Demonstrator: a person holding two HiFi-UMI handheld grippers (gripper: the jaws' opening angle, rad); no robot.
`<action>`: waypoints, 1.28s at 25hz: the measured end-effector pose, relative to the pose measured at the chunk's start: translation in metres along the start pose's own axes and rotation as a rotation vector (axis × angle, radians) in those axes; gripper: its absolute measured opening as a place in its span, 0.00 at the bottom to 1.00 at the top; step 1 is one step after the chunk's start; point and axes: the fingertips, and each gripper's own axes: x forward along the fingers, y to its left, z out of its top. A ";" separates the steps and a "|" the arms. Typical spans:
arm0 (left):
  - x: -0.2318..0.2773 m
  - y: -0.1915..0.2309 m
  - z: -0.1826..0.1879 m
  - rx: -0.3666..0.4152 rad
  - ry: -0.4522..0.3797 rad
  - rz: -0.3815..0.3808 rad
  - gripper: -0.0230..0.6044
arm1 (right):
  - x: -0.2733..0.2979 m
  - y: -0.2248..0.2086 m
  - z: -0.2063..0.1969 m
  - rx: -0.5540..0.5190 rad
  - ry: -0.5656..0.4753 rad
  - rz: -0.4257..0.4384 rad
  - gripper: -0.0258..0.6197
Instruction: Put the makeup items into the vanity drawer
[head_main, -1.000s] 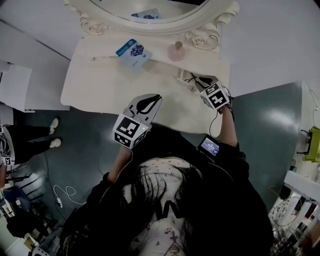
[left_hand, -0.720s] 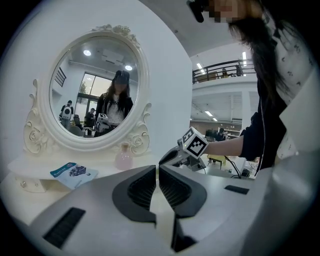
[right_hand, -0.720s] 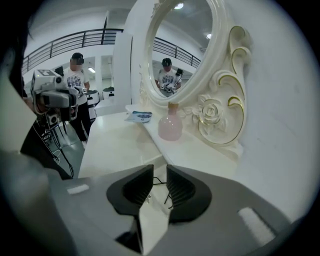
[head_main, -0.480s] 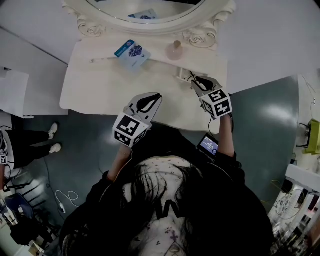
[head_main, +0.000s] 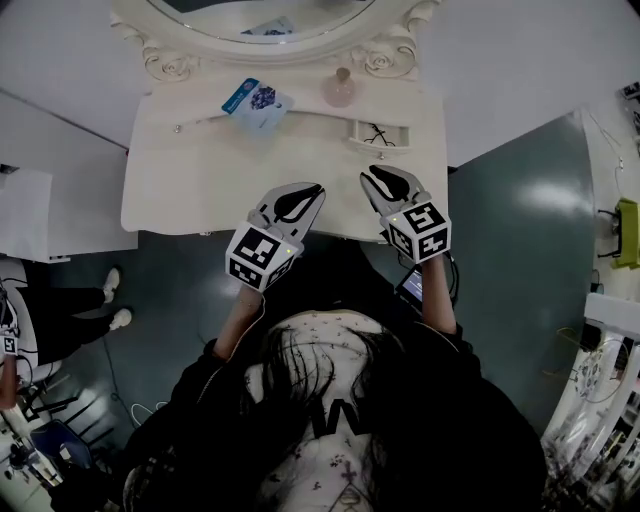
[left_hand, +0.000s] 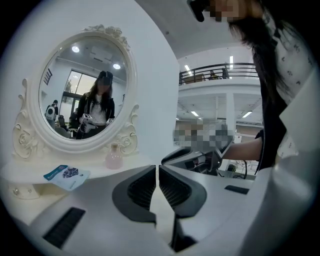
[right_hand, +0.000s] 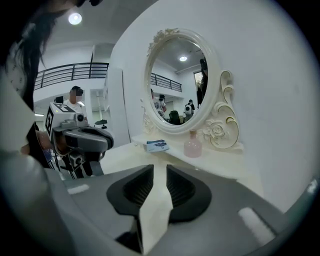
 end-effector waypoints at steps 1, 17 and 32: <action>-0.003 -0.003 -0.001 0.004 0.000 -0.014 0.07 | -0.004 0.008 -0.001 0.018 -0.013 -0.007 0.18; -0.023 -0.038 -0.031 -0.017 0.017 -0.136 0.07 | -0.041 0.071 -0.014 0.193 -0.093 -0.070 0.17; -0.032 -0.067 -0.030 -0.026 0.023 0.016 0.07 | -0.073 0.089 -0.024 0.145 -0.093 0.044 0.13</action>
